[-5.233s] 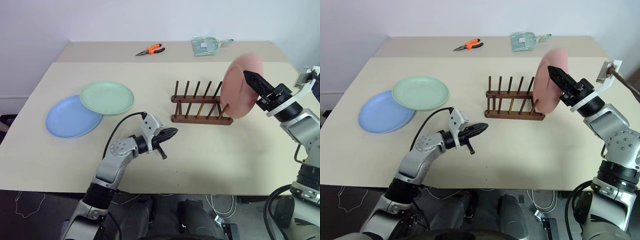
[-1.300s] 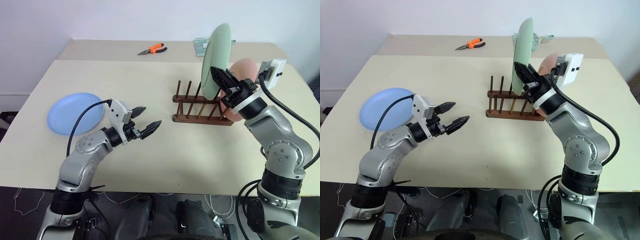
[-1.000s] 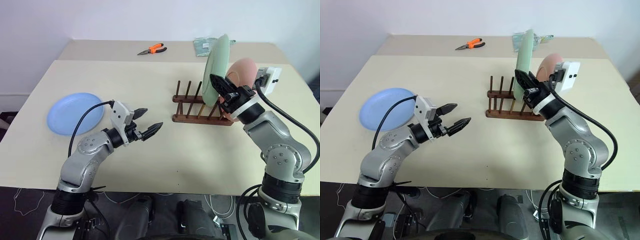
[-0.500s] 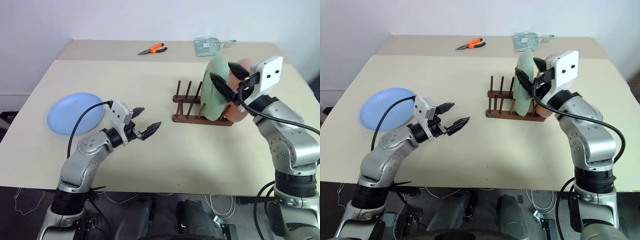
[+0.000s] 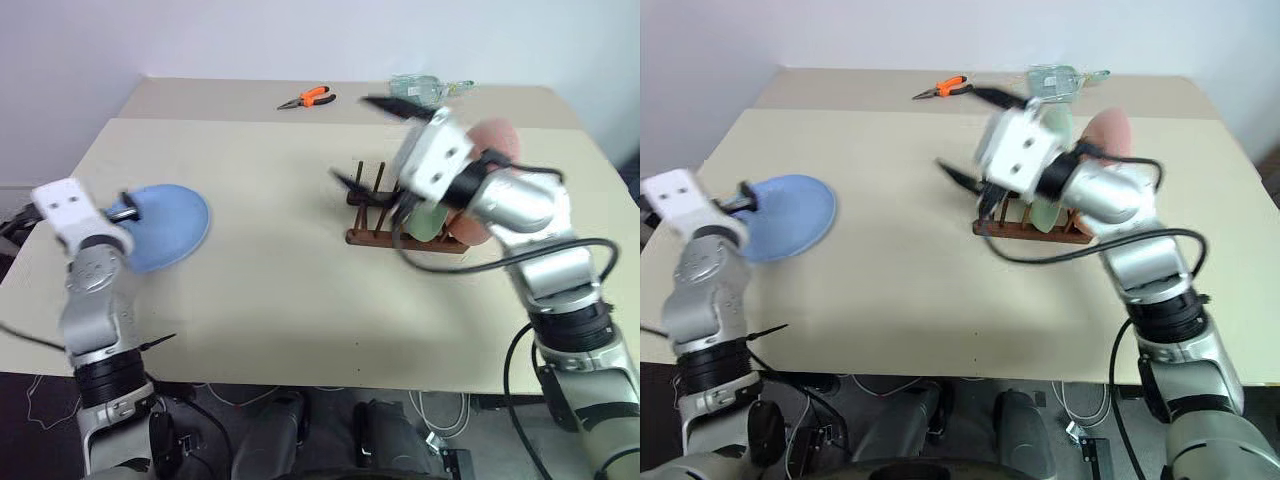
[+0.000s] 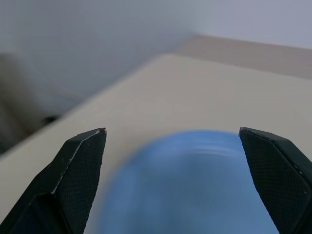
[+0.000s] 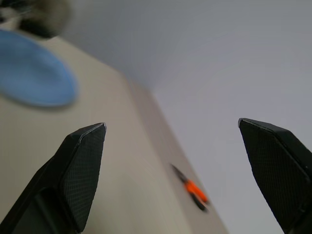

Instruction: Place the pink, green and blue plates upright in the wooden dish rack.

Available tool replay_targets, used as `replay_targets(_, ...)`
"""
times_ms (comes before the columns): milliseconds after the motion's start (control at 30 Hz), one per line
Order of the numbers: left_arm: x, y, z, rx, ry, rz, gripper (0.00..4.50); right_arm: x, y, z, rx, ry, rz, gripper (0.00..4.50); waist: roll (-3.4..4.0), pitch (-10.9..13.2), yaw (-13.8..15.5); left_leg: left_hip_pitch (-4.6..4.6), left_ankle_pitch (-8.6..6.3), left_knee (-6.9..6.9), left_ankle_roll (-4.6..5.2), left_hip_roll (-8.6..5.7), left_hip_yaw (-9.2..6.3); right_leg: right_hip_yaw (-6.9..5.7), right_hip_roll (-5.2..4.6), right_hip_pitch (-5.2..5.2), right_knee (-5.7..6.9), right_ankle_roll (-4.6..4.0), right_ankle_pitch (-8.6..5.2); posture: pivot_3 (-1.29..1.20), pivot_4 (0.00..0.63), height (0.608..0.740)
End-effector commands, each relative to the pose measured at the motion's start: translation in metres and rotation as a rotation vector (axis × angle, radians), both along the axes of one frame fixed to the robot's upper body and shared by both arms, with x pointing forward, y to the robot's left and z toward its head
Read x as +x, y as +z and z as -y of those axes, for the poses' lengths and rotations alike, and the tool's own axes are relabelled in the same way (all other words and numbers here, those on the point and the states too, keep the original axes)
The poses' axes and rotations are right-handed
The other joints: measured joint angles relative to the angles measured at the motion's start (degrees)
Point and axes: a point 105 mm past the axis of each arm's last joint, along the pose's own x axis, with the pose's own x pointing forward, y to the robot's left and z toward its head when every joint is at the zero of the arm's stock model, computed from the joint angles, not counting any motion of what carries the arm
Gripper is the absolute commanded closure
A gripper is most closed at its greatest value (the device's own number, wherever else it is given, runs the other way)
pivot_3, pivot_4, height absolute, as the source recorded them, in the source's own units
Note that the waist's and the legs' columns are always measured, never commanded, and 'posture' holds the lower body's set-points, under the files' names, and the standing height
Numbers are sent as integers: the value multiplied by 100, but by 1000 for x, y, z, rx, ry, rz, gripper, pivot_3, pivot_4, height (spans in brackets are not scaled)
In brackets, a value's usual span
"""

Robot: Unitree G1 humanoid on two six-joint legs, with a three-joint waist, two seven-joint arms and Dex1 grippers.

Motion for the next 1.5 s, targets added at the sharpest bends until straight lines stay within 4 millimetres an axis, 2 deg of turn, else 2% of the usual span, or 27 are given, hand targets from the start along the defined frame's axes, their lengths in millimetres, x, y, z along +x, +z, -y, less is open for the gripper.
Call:
replay_targets(33, -22, 1, -23, -85, 130, -4, 0, -11, -12, -18, -50, 81, 33, 66, -1, 0, 19, 0, 0, 1, 0, 0, -1, -1, 0, 1, 1, 0, 0, 0, 150, 726)
replay_targets(133, -21, -17, -18, -261, 79, -18, 0, -14, -18, -28, -27, 121, 2, 66, -3, -2, 24, 2, -1, 11, 1, -3, -6, -6, 0, 9, 2, 7, 4, 0, 150, 726)
replay_targets(233, -15, -31, -2, -350, -21, -56, 0, -15, -23, -31, -35, 135, -2, 66, -19, -10, 18, 2, -2, 16, 2, -3, -8, -7, 1, 11, 3, 11, 7, 0, 150, 726)
replay_targets(300, -13, -49, 12, -490, -78, -65, 0, -15, -27, -31, -45, 138, -7, 66, -25, -13, 0, 2, 0, 15, -1, -3, -8, -7, 2, 10, 3, 10, 7, 0, 150, 726)
replay_targets(400, -9, -55, 23, -585, -135, -41, 809, -13, -31, -28, -60, 124, -8, 0, -24, -13, -3, 5, 2, 10, -5, -2, -7, -6, 2, 9, 3, 10, 7, 0, 150, 726)
replay_targets(633, 0, -47, 25, -625, -156, -11, 4381, -12, -38, -23, -77, 97, -41, 0, -26, -13, 6, 9, 7, 9, -15, 0, -7, -5, 4, 10, 6, 8, 7, 0, 150, 726)
replay_targets(667, 5, -37, 29, -577, -195, 3, 4455, -10, -41, -22, -86, 86, -53, 0, -26, -13, 6, 9, 8, 8, -15, -1, -7, -5, 3, 11, 4, 8, 7, 0, 150, 726)
replay_targets(733, 19, -1, 47, -416, -322, 66, 4455, -8, -45, -19, -106, 69, -60, 0, -30, -10, 10, 8, 14, 8, -26, -1, -6, -5, 3, 11, 4, 8, 7, 0, 150, 726)
replay_targets(833, 34, 53, 93, -191, -541, 135, 4455, -6, -42, -20, -117, 49, -12, 0, -33, -9, 24, 7, 16, 8, -29, -2, -6, -5, 2, 11, 3, 7, 8, 0, 150, 726)
replay_targets(1000, 39, 104, 158, -78, -776, 205, 4455, -3, -39, -28, -148, 43, 76, 0, -35, -8, -15, 7, 16, 7, -30, -5, -4, -3, 0, 12, -1, 8, 9, 0, 150, 726)
replay_targets(1133, 35, 117, 191, -55, -883, 203, 4455, 5, -43, -35, -195, 19, 140, 0, -35, -8, -156, 7, 23, -9, -41, -2, 0, 0, 2, 10, 6, 6, 8, 0, 150, 726)
replay_targets(1333, 23, 128, 214, -77, -1007, 224, 4455, 28, -49, -37, -235, -75, 195, 0, -36, -5, -203, 7, 35, -7, -56, 1, -2, 0, 6, 5, 27, -2, 12, 0, 150, 726)
replay_targets(1433, 20, 128, 218, -105, -1029, 228, 4500, 36, -53, -35, -244, -108, 197, 874, -36, -5, -180, 7, 35, -3, -57, 0, -2, 0, 6, 6, 27, -3, 13, 0, 150, 726)
replay_targets(1500, 18, 127, 218, -108, -1036, 223, 4500, 38, -53, -33, -241, -123, 198, 1912, -38, -4, -165, 7, 35, -4, -57, 0, -2, 0, 6, 6, 27, -3, 13, 0, 150, 726)
